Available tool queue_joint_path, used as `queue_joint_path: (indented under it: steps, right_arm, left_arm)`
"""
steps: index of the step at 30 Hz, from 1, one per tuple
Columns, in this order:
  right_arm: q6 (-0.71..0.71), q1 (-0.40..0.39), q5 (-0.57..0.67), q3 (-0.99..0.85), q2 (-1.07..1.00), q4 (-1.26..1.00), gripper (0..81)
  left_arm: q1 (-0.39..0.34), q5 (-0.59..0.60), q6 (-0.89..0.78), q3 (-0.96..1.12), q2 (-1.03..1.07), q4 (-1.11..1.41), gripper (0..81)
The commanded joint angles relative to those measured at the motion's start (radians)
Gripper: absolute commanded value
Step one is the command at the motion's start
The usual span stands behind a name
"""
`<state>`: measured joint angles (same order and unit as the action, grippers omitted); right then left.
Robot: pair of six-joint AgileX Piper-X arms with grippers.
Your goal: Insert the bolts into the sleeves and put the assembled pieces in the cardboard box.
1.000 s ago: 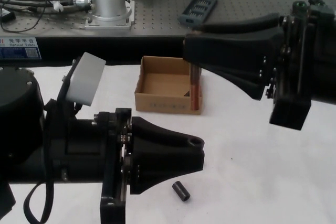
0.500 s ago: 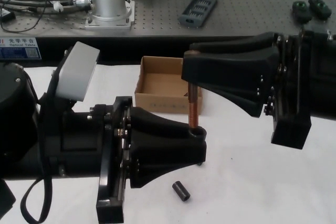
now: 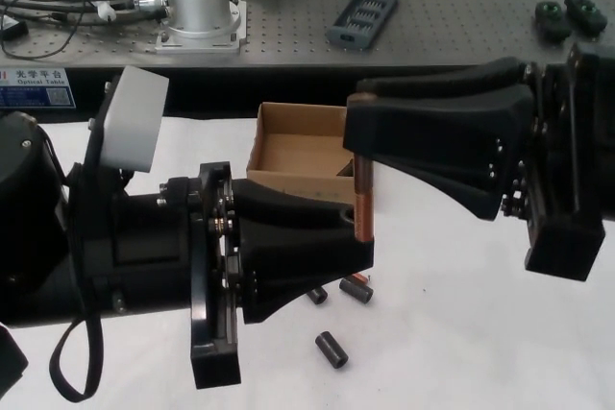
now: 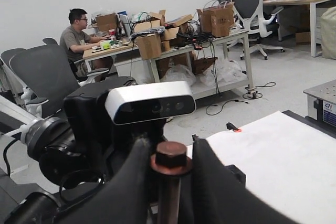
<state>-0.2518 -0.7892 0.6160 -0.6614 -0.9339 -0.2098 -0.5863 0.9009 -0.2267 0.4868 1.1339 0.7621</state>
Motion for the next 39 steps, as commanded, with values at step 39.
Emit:
queue_joint_path:
  steps: [39]
  right_arm:
    - [-0.027,-0.005,0.071,-0.002,-0.039,0.01,5.8]
  left_arm:
    - [-0.003,0.0,-0.007,0.008,-0.002,0.113,0.6]
